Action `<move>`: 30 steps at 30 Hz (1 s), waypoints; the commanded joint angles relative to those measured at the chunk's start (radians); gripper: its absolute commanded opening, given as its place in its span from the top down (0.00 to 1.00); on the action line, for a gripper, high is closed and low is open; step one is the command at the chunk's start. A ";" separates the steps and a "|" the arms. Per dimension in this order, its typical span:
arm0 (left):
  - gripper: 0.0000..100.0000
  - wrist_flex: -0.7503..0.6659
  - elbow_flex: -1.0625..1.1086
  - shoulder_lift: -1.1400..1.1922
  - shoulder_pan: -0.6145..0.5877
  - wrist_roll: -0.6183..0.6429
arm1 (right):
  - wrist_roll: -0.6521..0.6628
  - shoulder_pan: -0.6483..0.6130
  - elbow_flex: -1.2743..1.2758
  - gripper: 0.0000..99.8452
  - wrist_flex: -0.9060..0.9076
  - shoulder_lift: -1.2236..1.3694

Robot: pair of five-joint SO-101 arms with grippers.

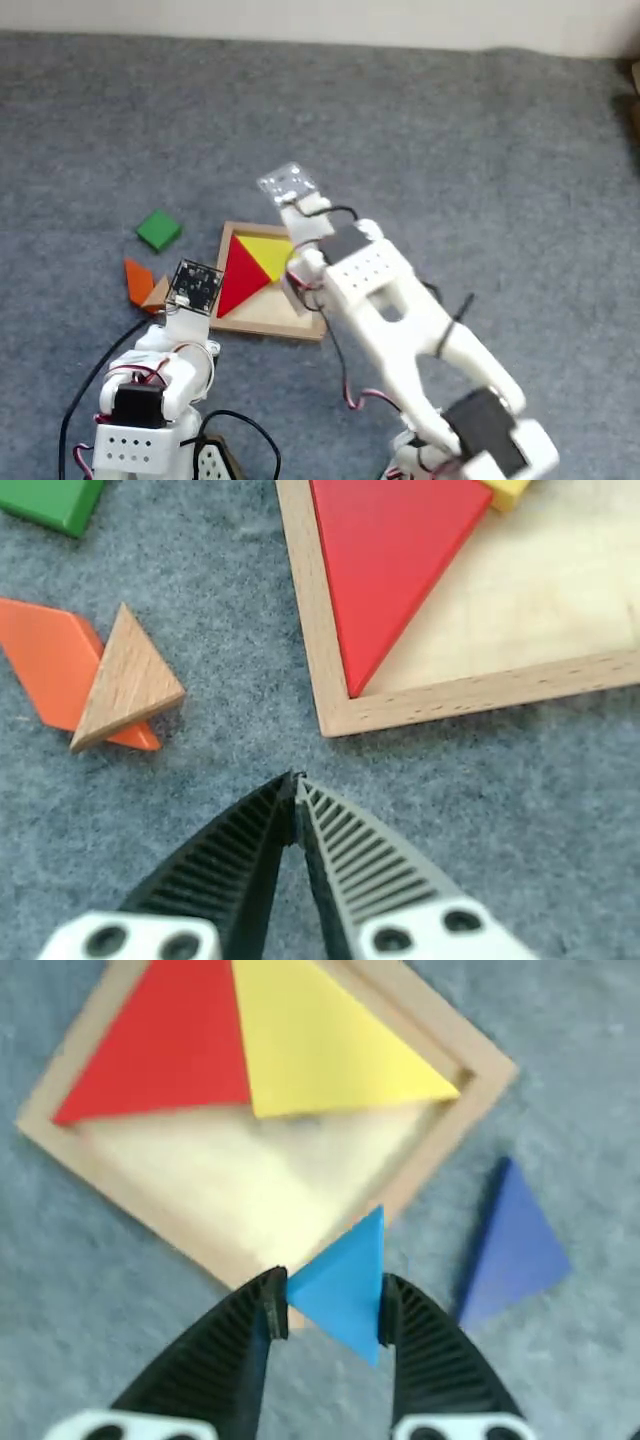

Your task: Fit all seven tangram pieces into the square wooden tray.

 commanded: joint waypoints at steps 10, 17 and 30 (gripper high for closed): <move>0.99 0.003 0.021 -0.042 -0.015 0.008 | -0.259 -0.025 -0.344 0.91 -0.016 0.343; 0.99 0.003 0.021 -0.042 -0.015 0.008 | -0.362 -0.025 -0.354 0.91 -0.016 0.357; 0.99 0.003 0.021 -0.042 -0.015 0.008 | -0.362 -0.007 -0.352 0.91 -0.024 0.358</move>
